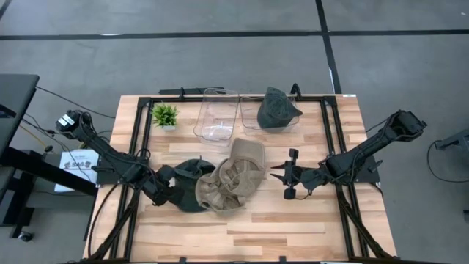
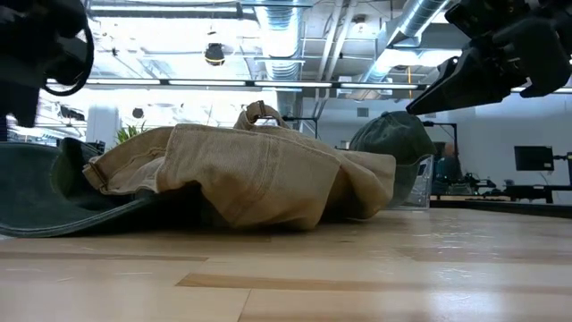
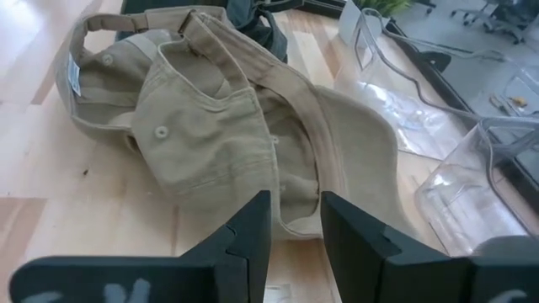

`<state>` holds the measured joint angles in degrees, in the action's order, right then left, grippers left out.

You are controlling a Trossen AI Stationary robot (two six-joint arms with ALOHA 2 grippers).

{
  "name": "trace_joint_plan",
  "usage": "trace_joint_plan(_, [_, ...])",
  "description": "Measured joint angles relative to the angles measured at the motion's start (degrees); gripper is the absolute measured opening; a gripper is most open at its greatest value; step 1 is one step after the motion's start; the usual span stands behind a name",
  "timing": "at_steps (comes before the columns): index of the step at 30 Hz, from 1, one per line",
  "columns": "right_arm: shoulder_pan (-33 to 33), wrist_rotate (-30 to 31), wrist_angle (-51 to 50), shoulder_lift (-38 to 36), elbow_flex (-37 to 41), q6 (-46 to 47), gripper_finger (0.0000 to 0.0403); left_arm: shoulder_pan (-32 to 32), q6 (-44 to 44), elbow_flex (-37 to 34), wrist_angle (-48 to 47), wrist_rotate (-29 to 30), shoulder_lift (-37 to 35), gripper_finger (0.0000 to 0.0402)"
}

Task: Pick & Place hat
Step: Put the black cap into the right transparent bin

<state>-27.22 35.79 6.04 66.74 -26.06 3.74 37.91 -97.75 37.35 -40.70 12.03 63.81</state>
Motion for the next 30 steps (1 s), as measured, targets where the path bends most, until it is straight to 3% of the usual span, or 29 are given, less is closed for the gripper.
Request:
trace_joint_plan(4, [-0.02,-0.04,-0.02,0.0,0.0,0.79,0.0098,-0.04,0.37,-2.04,0.32,4.66,-0.04,0.0222])
trace_joint_plan(9, [-0.02,-0.04,-0.02,0.0,0.0,0.81,0.0098,-0.07,0.3,-5.89,2.39,4.74,-0.04,0.0222])
trace_joint_plan(17, [-0.02,-0.04,-0.04,0.0,0.0,0.82,0.0098,-0.07,0.19,-10.85,15.41,8.56,-0.04,0.0222])
trace_joint_plan(22, [-0.02,-0.04,-0.07,0.0,0.0,0.86,0.0098,-0.07,0.96,-11.46,19.76,13.43,-0.04,0.0222])
trace_joint_plan(30, [-0.02,-0.04,-0.07,0.0,0.0,0.86,0.0098,-0.34,1.48,-11.51,20.14,15.38,-0.04,0.0222])
